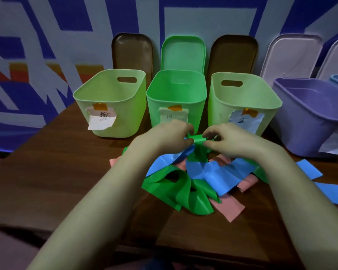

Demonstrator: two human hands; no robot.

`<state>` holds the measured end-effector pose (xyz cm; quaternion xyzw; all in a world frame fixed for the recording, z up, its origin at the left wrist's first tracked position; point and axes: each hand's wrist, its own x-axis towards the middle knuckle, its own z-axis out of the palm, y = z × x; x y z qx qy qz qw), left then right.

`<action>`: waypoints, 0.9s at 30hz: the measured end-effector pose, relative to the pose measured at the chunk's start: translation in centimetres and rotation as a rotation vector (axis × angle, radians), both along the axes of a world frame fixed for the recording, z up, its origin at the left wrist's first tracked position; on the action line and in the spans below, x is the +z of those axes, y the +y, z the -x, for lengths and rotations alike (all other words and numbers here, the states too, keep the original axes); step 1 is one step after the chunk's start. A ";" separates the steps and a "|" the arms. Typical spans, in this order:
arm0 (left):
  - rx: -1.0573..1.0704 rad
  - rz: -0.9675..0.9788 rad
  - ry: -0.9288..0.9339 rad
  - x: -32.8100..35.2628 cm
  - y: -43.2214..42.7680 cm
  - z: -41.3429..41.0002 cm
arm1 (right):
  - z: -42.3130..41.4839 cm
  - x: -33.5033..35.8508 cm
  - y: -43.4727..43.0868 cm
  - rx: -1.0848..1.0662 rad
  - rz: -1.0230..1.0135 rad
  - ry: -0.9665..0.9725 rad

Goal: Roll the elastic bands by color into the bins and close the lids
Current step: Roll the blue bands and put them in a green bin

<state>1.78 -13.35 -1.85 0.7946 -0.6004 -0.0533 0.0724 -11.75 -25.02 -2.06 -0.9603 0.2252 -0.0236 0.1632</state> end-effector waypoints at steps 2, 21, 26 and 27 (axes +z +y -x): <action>0.002 0.051 -0.039 0.0 1.2 0.8 | 0.8 -0.1 0.8 -0.005 0.051 -0.034; 0.250 0.093 -0.025 -3.2 11.8 0.4 | 3.3 -1.1 9.8 0.010 0.063 -0.206; 0.275 0.103 0.016 -4.2 12.8 -0.5 | 1.2 -1.7 10.5 -0.035 0.171 -0.186; 0.280 0.100 0.021 -4.4 12.9 -0.6 | 0.9 -1.9 10.3 -0.062 0.189 -0.179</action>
